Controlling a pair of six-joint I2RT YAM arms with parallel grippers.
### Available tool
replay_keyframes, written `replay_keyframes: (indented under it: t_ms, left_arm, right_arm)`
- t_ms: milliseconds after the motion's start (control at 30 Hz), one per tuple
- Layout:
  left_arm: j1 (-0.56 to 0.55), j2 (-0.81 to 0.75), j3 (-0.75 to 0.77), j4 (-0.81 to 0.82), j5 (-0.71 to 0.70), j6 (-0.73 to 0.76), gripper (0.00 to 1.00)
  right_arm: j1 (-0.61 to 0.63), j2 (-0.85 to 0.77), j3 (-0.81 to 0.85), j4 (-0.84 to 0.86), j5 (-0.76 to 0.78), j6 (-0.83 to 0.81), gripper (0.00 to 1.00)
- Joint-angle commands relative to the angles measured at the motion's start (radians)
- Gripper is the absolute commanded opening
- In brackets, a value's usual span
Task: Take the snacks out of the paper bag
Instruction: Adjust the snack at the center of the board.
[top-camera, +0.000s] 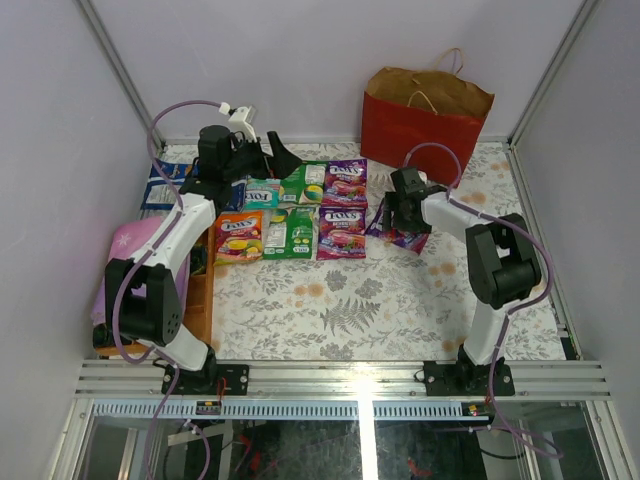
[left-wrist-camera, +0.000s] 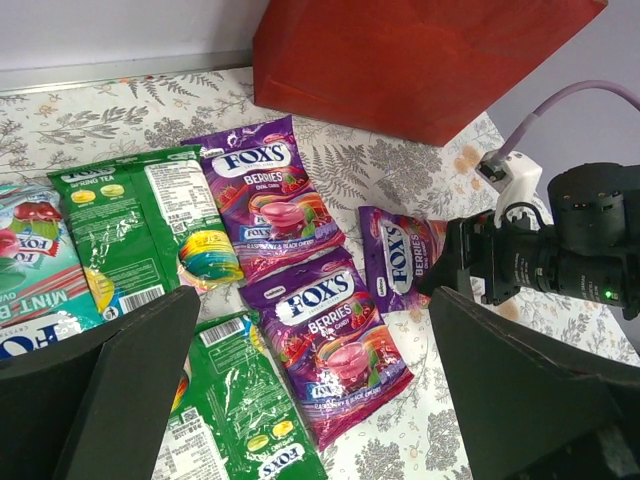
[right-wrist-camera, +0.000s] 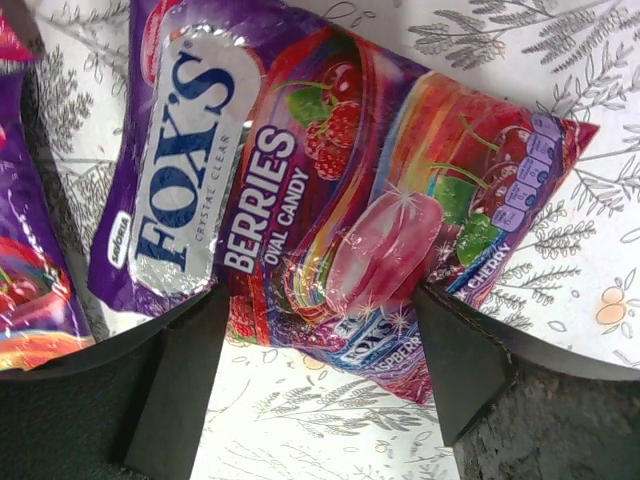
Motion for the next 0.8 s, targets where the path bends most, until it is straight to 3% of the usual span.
replay_keyframes:
  t_ms: [0, 267, 400, 467, 533, 600, 700, 767]
  left_arm:
    - [0.007, -0.057, -0.016, -0.016, -0.031, 0.039, 1.00]
    - [0.018, -0.052, -0.012, -0.024, -0.023, 0.037, 1.00]
    - [0.019, -0.052, -0.011, -0.025, -0.017, 0.036, 1.00]
    - [0.018, -0.052, -0.010, -0.026, -0.015, 0.035, 1.00]
    - [0.018, -0.051, -0.009, -0.025, -0.010, 0.033, 1.00]
    - [0.019, -0.051, -0.008, -0.026, -0.009, 0.033, 1.00]
    - [0.018, -0.049, -0.010, -0.022, -0.004, 0.032, 1.00]
    - [0.018, -0.043, -0.009, -0.010, 0.010, 0.020, 1.00]
  right_arm:
    - [-0.004, -0.020, -0.054, 0.002, 0.038, 0.312, 0.85]
    - [-0.008, -0.106, -0.098, -0.085, 0.044, 0.829, 0.84]
    - [-0.008, -0.188, -0.071, -0.170, 0.129, 0.955, 0.84]
    - [-0.008, -0.238, -0.044, -0.171, 0.169, 0.939, 0.84]
    - [-0.009, -0.282, -0.011, -0.147, 0.219, 0.864, 0.84]
    - [-0.013, -0.321, 0.004, -0.048, 0.215, 0.674, 0.84]
    - [-0.029, -0.382, -0.053, 0.241, -0.117, 0.083, 0.86]
    - [-0.033, -0.363, -0.036, 0.203, -0.270, -0.188, 0.96]
